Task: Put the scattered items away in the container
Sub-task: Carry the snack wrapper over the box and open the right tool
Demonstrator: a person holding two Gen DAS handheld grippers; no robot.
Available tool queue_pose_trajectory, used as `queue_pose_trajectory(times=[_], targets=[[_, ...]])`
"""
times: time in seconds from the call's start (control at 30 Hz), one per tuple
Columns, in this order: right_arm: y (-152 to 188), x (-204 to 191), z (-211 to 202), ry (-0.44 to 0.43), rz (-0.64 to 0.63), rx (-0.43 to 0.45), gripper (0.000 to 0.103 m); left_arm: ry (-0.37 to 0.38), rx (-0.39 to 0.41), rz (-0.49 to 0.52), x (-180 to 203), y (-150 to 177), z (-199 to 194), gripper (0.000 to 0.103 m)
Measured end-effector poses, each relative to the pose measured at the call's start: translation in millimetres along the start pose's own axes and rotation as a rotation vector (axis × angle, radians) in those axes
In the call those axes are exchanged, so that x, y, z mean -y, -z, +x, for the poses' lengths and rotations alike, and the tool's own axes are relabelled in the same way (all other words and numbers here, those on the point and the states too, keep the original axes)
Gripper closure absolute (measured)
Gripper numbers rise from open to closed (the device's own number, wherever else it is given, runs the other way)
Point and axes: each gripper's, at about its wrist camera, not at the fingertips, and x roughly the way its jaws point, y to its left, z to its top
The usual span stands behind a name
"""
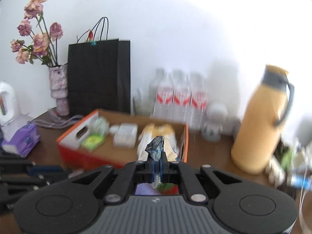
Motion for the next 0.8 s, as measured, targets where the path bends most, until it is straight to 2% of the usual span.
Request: queue_pose_trajectory(times=[0.13, 0.27, 0.33, 0.4, 0.43, 0.5, 0.63, 0.7, 0.77, 0.8], targets=[[-42.9, 16.8, 59.3, -0.05, -0.001, -0.05, 0.099, -0.017, -0.052, -0.03, -27.1, -48.4, 60.2, 0.091], [-60.5, 15.2, 128.9, -0.129, 0.015, -0.179, 0.099, -0.058, -0.17, -0.07, -61.8, -65.5, 131.0, 0.091], [-57.5, 5.3, 159.5, -0.148, -0.018, -0.266, 0.099, -0.064, -0.229, -0.083, -76.7, -61.9, 159.1, 0.091], [-48.7, -7.7, 183.6, -0.111, -0.109, -0.342, 0.098, -0.072, -0.278, -0.089, -85.6, -54.6, 179.7, 0.091], [-42.5, -13.2, 193.3, -0.085, -0.168, -0.381, 0.098, -0.062, -0.298, -0.088, -87.1, -50.6, 186.7, 0.091], [-28.5, -18.7, 209.1, -0.091, -0.239, -0.479, 0.098, -0.017, -0.336, -0.08, -84.8, -44.5, 198.2, 0.091], [-13.4, -23.7, 233.2, -0.084, -0.294, -0.603, 0.091, 0.034, -0.374, -0.058, -65.3, -41.2, 215.5, 0.091], [-16.2, -18.4, 243.0, -0.114, -0.252, -0.664, 0.077, 0.051, -0.389, -0.055, -57.3, -41.6, 222.1, 0.089], [-24.0, -8.6, 243.7, -0.15, -0.19, -0.679, 0.059, 0.044, -0.39, -0.057, -54.0, -43.1, 223.2, 0.081], [-29.1, -2.0, 241.2, -0.167, -0.157, -0.677, 0.055, 0.041, -0.387, -0.057, -53.8, -44.3, 221.5, 0.075]])
